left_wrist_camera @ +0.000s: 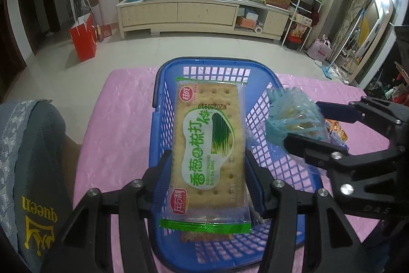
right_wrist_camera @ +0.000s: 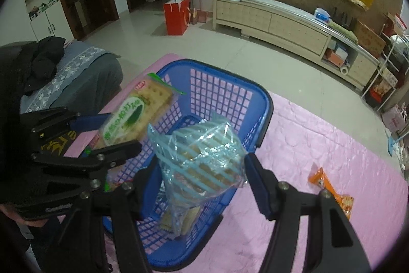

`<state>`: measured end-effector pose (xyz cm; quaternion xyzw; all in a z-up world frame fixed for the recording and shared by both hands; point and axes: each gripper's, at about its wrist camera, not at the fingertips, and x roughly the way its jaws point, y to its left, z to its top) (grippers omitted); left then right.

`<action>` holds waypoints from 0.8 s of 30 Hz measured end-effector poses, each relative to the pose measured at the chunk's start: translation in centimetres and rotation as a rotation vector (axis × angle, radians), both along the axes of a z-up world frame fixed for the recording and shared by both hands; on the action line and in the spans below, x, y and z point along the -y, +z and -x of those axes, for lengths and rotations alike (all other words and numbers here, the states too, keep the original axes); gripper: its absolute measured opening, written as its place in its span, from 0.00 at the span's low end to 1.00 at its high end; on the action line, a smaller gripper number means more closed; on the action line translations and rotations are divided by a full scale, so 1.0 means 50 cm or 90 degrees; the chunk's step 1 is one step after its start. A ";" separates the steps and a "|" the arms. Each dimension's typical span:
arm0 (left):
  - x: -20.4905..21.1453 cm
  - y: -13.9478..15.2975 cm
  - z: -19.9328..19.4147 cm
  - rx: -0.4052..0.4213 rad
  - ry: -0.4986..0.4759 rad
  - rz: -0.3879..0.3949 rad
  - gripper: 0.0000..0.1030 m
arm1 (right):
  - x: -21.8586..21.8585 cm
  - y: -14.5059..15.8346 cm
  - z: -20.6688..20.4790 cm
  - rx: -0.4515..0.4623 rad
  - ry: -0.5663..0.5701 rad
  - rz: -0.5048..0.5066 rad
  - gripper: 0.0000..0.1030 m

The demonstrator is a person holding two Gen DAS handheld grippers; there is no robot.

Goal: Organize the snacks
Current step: 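Carry the cracker packet and striped bag over the blue basket with both tools, then open both tools to drop the cracker packet and striped bag into the basket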

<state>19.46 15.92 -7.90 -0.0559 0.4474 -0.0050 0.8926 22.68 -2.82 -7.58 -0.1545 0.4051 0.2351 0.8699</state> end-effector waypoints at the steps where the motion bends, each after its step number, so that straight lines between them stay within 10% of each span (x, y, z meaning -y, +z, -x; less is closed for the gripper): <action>1: -0.003 -0.003 -0.007 -0.002 0.002 0.002 0.50 | 0.001 0.000 -0.003 0.001 0.000 0.000 0.65; 6: -0.012 -0.005 -0.029 -0.003 -0.004 0.003 0.54 | 0.005 0.002 -0.017 0.003 -0.010 -0.010 0.65; 9: 0.008 0.009 -0.018 0.019 -0.016 -0.055 0.75 | 0.012 0.003 -0.014 0.001 -0.012 -0.017 0.65; 24: -0.041 0.046 0.046 0.027 0.018 -0.034 0.75 | -0.016 0.031 0.014 -0.004 0.003 -0.028 0.65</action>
